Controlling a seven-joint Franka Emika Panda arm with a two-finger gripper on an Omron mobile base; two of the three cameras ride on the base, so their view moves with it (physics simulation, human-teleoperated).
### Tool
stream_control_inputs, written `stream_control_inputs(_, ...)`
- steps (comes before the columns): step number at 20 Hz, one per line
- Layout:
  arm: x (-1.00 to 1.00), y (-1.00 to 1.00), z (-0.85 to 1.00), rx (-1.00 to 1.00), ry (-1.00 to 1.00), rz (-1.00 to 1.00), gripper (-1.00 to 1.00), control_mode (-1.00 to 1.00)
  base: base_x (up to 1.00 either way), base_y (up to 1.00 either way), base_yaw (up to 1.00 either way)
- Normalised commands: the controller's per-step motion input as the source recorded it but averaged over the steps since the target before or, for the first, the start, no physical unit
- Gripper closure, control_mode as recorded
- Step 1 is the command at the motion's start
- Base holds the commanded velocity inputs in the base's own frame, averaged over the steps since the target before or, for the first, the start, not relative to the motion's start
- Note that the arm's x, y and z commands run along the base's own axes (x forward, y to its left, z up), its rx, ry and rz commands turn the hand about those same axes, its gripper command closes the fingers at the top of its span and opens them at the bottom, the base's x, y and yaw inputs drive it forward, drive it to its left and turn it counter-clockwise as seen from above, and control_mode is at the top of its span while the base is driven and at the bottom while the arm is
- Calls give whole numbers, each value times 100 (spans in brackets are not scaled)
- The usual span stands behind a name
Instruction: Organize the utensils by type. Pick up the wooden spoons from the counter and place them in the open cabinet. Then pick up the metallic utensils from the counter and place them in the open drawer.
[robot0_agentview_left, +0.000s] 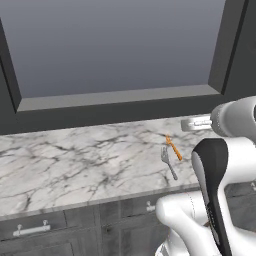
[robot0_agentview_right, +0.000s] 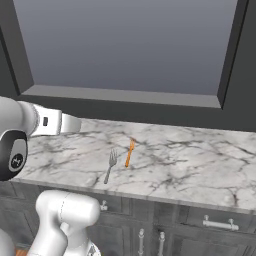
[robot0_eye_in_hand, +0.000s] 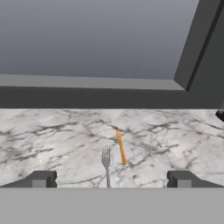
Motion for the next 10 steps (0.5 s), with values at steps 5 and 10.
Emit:
stream_control_inputs(5,0,-30,-14,26,18,0,-100,-100,-1,-5,0)
stream_control_inputs(10,9,-26,-30,21,29,0,-100,-100,0,0,0)
